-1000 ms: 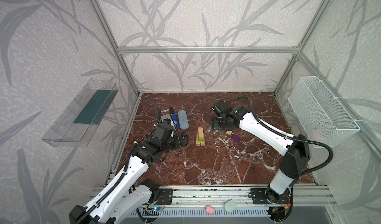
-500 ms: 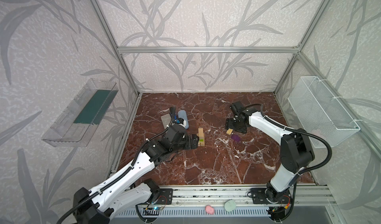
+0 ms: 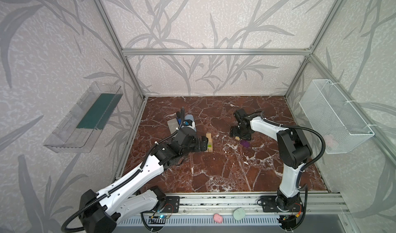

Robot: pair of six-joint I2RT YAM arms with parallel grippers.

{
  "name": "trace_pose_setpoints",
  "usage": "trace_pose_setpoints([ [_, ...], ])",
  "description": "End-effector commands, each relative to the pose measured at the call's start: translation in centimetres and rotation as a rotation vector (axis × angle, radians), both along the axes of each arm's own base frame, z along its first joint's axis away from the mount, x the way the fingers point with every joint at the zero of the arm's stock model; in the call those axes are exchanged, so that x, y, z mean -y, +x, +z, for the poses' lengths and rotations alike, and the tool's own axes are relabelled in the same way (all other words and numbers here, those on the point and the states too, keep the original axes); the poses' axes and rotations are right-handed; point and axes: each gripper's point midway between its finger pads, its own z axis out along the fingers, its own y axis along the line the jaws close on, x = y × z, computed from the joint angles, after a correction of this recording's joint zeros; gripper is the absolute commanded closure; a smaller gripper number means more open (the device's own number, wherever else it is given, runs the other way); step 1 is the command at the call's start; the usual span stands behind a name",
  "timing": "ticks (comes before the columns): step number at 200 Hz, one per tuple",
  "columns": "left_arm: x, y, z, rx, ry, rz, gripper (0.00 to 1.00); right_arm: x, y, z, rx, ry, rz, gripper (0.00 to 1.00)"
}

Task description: Build the wood block tower

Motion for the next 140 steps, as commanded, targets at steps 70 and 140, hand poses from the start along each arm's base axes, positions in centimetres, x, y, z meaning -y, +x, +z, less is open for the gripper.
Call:
trace_pose_setpoints([
  [70, -0.6, 0.3, 1.5, 0.043, 0.016, 0.022, 0.00, -1.4, 1.9, -0.8, -0.005, 0.010, 0.037, 0.26],
  [140, -1.2, 0.1, 1.5, 0.046, 0.028, 0.038, 0.00, -3.0, 1.4, -1.4, 0.000, -0.072, 0.155, 0.45],
])
